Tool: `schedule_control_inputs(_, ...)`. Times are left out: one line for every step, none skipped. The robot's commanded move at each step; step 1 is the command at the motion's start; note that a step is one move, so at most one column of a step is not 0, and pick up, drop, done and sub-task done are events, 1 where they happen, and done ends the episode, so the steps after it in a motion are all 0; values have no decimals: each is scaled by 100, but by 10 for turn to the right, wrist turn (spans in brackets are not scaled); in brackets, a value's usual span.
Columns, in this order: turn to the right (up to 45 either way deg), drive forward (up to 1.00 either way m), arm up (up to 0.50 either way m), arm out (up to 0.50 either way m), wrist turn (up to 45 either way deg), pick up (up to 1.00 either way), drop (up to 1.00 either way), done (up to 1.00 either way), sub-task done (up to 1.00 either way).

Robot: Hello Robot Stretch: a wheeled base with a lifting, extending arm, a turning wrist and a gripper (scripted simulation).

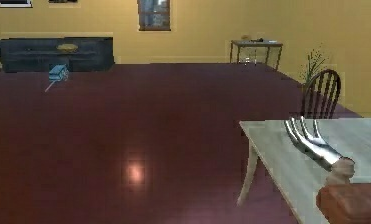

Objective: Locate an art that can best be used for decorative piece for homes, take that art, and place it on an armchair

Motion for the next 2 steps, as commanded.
schedule_control_inputs(0,100,0,0,0,0,0,0,0)
schedule_control_inputs(360,0,0,0,0,0,0,0,0)
